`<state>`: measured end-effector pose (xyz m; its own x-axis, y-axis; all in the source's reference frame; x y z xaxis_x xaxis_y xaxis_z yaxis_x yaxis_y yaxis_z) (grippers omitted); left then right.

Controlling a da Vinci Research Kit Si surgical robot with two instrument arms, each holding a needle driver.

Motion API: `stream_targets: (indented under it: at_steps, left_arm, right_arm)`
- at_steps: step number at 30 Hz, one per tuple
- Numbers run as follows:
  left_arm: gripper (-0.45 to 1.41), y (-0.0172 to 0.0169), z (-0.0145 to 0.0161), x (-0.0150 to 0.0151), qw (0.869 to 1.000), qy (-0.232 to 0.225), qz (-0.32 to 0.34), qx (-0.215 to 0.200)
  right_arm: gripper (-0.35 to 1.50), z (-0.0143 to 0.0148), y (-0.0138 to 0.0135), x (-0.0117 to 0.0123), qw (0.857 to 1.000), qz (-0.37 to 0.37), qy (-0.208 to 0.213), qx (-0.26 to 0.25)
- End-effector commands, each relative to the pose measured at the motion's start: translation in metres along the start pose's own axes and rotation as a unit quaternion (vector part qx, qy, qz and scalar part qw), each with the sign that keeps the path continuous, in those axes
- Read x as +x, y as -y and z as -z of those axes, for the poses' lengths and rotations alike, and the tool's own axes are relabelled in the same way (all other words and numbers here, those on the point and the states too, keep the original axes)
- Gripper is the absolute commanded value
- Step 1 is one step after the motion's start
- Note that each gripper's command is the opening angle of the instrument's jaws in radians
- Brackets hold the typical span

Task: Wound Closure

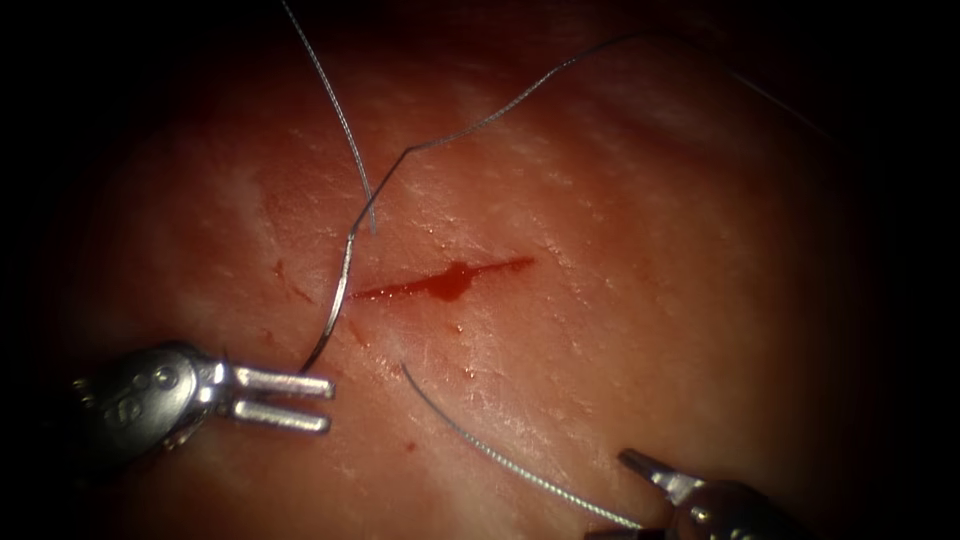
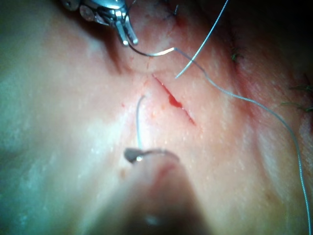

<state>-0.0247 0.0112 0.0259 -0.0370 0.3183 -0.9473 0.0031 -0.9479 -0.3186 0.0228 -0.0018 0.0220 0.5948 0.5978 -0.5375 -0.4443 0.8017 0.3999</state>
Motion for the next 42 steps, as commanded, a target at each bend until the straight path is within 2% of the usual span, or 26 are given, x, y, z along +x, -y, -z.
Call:
stream_targets:
  at_steps: [1, 4, 6, 8, 12, 14, 17, 21, 23, 25, 26, 30, 37, 42]
  left_arm:
    - [-0.45, 0.0003, -0.0006, -0.0006, 1.000, 0.000, 0.000, 0.000]
    - [-0.45, 0.0003, -0.0005, -0.0007, 1.000, 0.000, 0.000, -0.001]
    - [-0.45, 0.0002, -0.0002, -0.0007, 1.000, -0.001, 0.000, -0.001]
    - [-0.45, 0.0002, -0.0001, -0.0007, 1.000, -0.001, 0.000, -0.003]
    - [-0.45, 0.0002, -0.0001, -0.0007, 1.000, -0.001, 0.000, -0.002]
    - [-0.45, 0.0003, -0.0002, -0.0007, 1.000, -0.001, 0.000, -0.002]
    - [-0.45, 0.0003, -0.0002, -0.0007, 1.000, -0.001, -0.001, -0.002]
    - [-0.45, 0.0003, -0.0002, -0.0008, 1.000, -0.001, -0.001, -0.002]
    - [-0.45, 0.0002, -0.0002, -0.0008, 1.000, -0.001, -0.001, -0.002]
    - [-0.45, 0.0002, -0.0001, -0.0008, 1.000, -0.001, -0.001, -0.002]
    - [-0.45, 0.0002, -0.0001, -0.0008, 1.000, -0.001, -0.001, -0.002]
    - [-0.45, 0.0002, -0.0001, -0.0008, 1.000, -0.001, -0.001, -0.002]
    - [-0.45, 0.0002, -0.0001, -0.0008, 1.000, -0.001, -0.001, -0.002]
    - [-0.45, 0.0003, -0.0003, -0.0008, 1.000, -0.001, -0.001, -0.001]
  right_arm:
    - [1.41, -0.0023, -0.0003, 0.0031, 1.000, 0.007, -0.006, -0.009]
    - [1.43, -0.0053, 0.0002, 0.0056, 1.000, 0.017, -0.005, -0.019]
    - [1.45, -0.0087, 0.0011, 0.0070, 1.000, 0.024, -0.001, -0.013]
    - [1.45, -0.0108, 0.0016, 0.0073, 1.000, 0.030, 0.007, -0.006]
    - [1.43, -0.0134, 0.0023, 0.0067, 0.999, 0.037, 0.032, -0.002]
    - [1.36, -0.0141, 0.0025, 0.0056, 0.998, 0.040, 0.055, 0.005]
    - [1.28, -0.0144, 0.0029, 0.0040, 0.995, 0.045, 0.089, 0.016]
    - [1.23, -0.0139, 0.0029, 0.0034, 0.992, 0.049, 0.119, 0.003]
    - [1.03, -0.0139, 0.0030, 0.0031, 0.990, 0.050, 0.135, 0.006]
    - [-0.05, -0.0138, 0.0030, 0.0029, 0.989, 0.050, 0.138, 0.013]
    - [-0.35, -0.0137, 0.0030, 0.0027, 0.988, 0.060, 0.139, 0.016]
    - [-0.35, -0.0129, 0.0028, 0.0024, 0.988, 0.065, 0.141, 0.013]
    - [-0.35, -0.0109, 0.0046, -0.0003, 0.985, 0.077, 0.154, 0.019]
    - [-0.35, -0.0105, 0.0052, -0.0017, 0.983, 0.082, 0.163, 0.031]
